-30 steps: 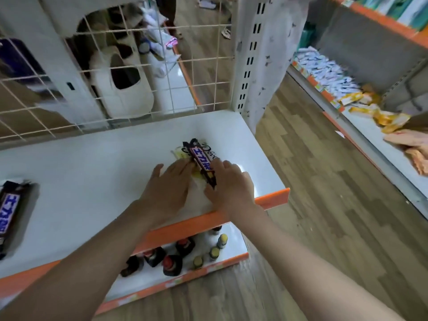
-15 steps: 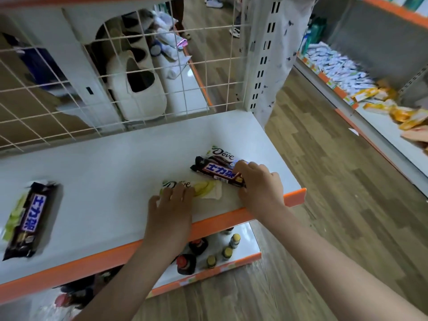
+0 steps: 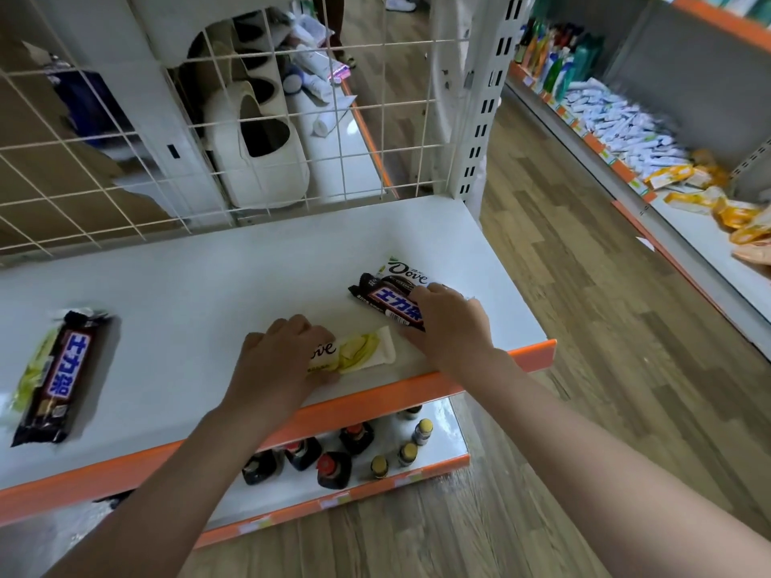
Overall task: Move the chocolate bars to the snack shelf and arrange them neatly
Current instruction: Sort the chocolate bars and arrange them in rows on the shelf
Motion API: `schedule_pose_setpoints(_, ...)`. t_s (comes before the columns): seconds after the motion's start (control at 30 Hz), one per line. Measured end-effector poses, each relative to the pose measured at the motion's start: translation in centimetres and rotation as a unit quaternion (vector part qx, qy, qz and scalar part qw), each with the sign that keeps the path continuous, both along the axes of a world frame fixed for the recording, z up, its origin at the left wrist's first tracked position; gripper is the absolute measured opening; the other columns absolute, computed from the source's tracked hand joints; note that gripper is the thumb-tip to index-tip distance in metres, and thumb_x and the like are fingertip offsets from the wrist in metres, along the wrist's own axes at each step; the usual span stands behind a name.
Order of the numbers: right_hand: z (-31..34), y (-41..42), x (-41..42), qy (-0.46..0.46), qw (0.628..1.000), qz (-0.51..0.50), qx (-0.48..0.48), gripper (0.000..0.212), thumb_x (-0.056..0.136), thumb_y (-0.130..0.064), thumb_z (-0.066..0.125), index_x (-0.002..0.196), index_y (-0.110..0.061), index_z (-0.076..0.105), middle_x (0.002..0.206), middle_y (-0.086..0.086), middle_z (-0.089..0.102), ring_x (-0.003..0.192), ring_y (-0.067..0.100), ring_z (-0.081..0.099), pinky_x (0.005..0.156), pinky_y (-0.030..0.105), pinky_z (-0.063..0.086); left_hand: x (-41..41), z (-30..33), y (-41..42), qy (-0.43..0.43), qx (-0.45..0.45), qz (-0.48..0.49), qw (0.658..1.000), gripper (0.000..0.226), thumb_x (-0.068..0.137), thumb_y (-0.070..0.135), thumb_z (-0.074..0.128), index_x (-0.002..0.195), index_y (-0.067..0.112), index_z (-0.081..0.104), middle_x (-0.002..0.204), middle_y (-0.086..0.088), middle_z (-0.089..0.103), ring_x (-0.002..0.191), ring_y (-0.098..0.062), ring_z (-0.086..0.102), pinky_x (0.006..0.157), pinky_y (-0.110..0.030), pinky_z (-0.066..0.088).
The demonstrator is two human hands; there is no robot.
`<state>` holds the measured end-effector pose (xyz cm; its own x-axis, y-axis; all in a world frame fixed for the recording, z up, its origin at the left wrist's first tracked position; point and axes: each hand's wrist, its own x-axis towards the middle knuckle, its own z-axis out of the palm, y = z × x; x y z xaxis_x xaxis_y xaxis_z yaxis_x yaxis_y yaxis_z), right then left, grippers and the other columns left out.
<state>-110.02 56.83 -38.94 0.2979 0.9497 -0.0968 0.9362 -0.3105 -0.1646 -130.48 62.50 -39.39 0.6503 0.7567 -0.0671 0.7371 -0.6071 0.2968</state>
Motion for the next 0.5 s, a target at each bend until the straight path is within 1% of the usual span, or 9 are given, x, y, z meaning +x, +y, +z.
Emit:
schedule_pose_setpoints(0.1, 0.3, -0.2, -0.2, -0.006, 1.0, 0.012, 0.009, 0.035, 0.091, -0.039, 0.051, 0.121, -0.019, 0.05, 0.113, 0.0, 0.055, 0.108, 0.021, 0.052, 0.081, 0.031, 0.039, -0.7, 0.0, -0.3, 0.016, 0.028, -0.014, 0.999, 0.044, 0.087, 0.05, 0.052, 0.126, 0.03, 0.047, 0.122, 0.011, 0.047, 0.115, -0.01, 0.041, 0.096, -0.029, 0.027)
schedule_pose_setpoints(0.17, 0.5, -0.8, -0.3, -0.006, 1.0, 0.014, 0.022, 0.033, 0.089, -0.031, 0.053, 0.121, -0.021, 0.05, 0.114, -0.001, 0.055, 0.108, 0.021, 0.051, 0.078, 0.03, 0.038, -1.3, 0.3, -0.5, 0.024, 0.061, -0.02, 0.998, 0.043, 0.086, 0.047, 0.055, 0.124, 0.027, 0.05, 0.12, 0.008, 0.05, 0.114, -0.013, 0.045, 0.096, -0.032, 0.028)
schedule_pose_setpoints(0.2, 0.7, -1.1, -0.3, -0.004, 0.999, 0.015, 0.03, 0.034, 0.088, -0.028, 0.054, 0.121, -0.022, 0.051, 0.114, -0.001, 0.055, 0.107, 0.021, 0.051, 0.075, 0.029, 0.037, -1.6, 0.7, -0.6, 0.022, 0.075, -0.023, 0.997, 0.042, 0.084, 0.043, 0.06, 0.121, 0.023, 0.054, 0.117, 0.005, 0.054, 0.111, -0.017, 0.049, 0.094, -0.034, 0.031)
schedule_pose_setpoints(0.27, 1.2, -1.7, -0.3, -0.005, 0.999, 0.017, 0.046, 0.035, 0.088, -0.027, 0.054, 0.122, -0.022, 0.051, 0.112, -0.002, 0.056, 0.104, 0.02, 0.052, 0.071, 0.027, 0.034, -2.1, 1.4, -0.7, 0.011, 0.095, -0.033, 0.995, 0.039, 0.077, 0.032, 0.073, 0.11, 0.014, 0.064, 0.104, -0.003, 0.062, 0.097, -0.026, 0.059, 0.084, -0.041, 0.039)
schedule_pose_setpoints(0.3, 1.6, -2.0, -0.3, -0.008, 0.998, 0.018, 0.055, 0.035, 0.088, -0.027, 0.053, 0.122, -0.023, 0.051, 0.111, -0.003, 0.056, 0.102, 0.02, 0.052, 0.071, 0.026, 0.033, -2.5, 1.8, -0.7, 0.007, 0.105, -0.036, 0.994, 0.039, 0.073, 0.029, 0.077, 0.105, 0.011, 0.066, 0.098, -0.005, 0.064, 0.09, -0.028, 0.061, 0.08, -0.042, 0.042)
schedule_pose_setpoints(0.37, 2.3, -2.7, -0.4, -0.014, 0.997, 0.022, 0.068, 0.034, 0.088, -0.027, 0.053, 0.122, -0.024, 0.05, 0.11, -0.004, 0.056, 0.099, 0.018, 0.052, 0.07, 0.025, 0.032, -3.3, 2.8, -0.8, 0.007, 0.113, -0.038, 0.993, 0.038, 0.068, 0.028, 0.081, 0.099, 0.009, 0.068, 0.092, -0.006, 0.065, 0.082, -0.029, 0.063, 0.074, -0.042, 0.045)
schedule_pose_setpoints(0.5, 4.3, -3.9, -1.0, -0.011, 0.996, 0.035, 0.081, 0.034, 0.088, -0.027, 0.053, 0.122, -0.029, 0.05, 0.106, -0.007, 0.055, 0.097, 0.015, 0.05, 0.068, 0.024, 0.033, -5.1, 4.8, -1.4, 0.003, 0.117, -0.026, 0.993, 0.039, 0.065, 0.03, 0.083, 0.098, 0.013, 0.069, 0.09, -0.002, 0.065, 0.079, -0.025, 0.063, 0.071, -0.041, 0.044)
